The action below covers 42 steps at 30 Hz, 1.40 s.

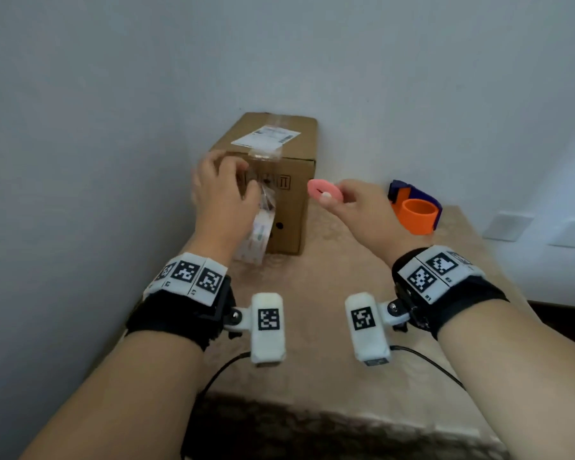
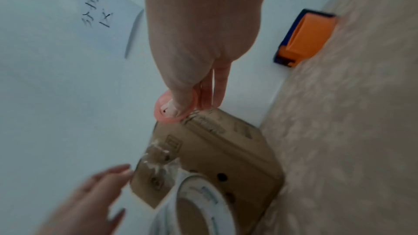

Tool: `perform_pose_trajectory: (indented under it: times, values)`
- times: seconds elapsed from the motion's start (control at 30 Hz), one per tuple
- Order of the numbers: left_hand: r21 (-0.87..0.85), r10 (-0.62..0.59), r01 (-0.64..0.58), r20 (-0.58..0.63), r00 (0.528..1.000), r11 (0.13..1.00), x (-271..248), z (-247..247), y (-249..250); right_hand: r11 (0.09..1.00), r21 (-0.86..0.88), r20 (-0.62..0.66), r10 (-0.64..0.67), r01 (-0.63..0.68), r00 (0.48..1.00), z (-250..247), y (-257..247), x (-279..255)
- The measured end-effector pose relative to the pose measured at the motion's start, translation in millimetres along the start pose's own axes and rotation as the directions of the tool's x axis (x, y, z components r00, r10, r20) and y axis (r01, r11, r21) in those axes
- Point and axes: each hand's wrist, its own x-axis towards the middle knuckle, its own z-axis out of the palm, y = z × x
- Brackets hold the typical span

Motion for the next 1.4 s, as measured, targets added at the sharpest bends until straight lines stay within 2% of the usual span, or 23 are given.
perform_pose_trajectory:
  times: [0.1, 0.17, 0.23, 0.37, 0.63, 0.77, 0.83, 0.9, 0.97, 1.07, 1.17, 1.3, 1.4]
  values:
    - [-0.157, -0.196, 0.22, 0.153, 0.969, 0.963, -1, 5, -20, 0.996, 0.088, 0.07, -0.018, 0.011, 0.997, 17, -20, 7]
    - [-0.33, -0.229, 0.301, 0.239, 0.944, 0.895, 1, 7, -24, 0.992, 0.126, 0.077, 0.007, -0.017, 0.997, 29, -20, 12]
    - [-0.414, -0.249, 0.342, 0.263, 0.932, 0.843, 3, 6, -27, 0.981, 0.189, 0.046, 0.031, -0.039, 0.998, 36, -19, 14]
    - [-0.429, -0.274, 0.368, 0.266, 0.924, 0.825, 1, 6, -25, 0.967, 0.253, -0.03, 0.039, -0.03, 0.999, 36, -13, 12]
    - [-0.342, -0.22, 0.317, 0.295, 0.93, 0.884, -25, 22, 5, 0.973, 0.228, -0.139, 0.067, -0.034, 0.988, 5, -3, -18]
    - [-0.328, -0.231, 0.324, 0.292, 0.928, 0.887, -26, 24, 9, 0.996, 0.066, -0.049, 0.056, -0.053, 0.997, -5, -2, -22]
    - [-0.266, -0.248, 0.289, 0.177, 0.952, 0.92, -27, 21, 10, 0.992, -0.126, -0.11, -0.008, -0.006, 0.994, -11, -5, -20]
    - [-0.224, -0.241, 0.258, 0.099, 0.965, 0.94, -27, 18, 14, 0.95, -0.3, -0.192, -0.146, 0.083, 0.971, -17, -16, -17]
    - [-0.243, -0.241, 0.291, 0.216, 0.946, 0.925, -29, 18, 19, 0.899, -0.397, -0.173, -0.268, 0.182, 0.948, -22, -29, -14]
    - [-0.261, -0.248, 0.374, 0.413, 0.877, 0.89, -34, 25, 23, 0.875, -0.408, 0.011, -0.279, 0.259, 0.96, -21, -36, 3]
    - [-0.358, -0.252, 0.427, 0.441, 0.861, 0.831, -39, 29, 25, 0.858, -0.415, 0.154, -0.26, 0.301, 0.953, -16, -35, 18]
    - [-0.457, -0.261, 0.502, 0.493, 0.83, 0.734, -40, 24, 23, 0.826, -0.464, 0.15, -0.284, 0.321, 0.947, -13, -31, 23]
    - [-0.524, -0.224, 0.511, 0.515, 0.827, 0.681, -43, 16, 20, 0.809, -0.489, 0.152, -0.291, 0.327, 0.945, -10, -31, 24]
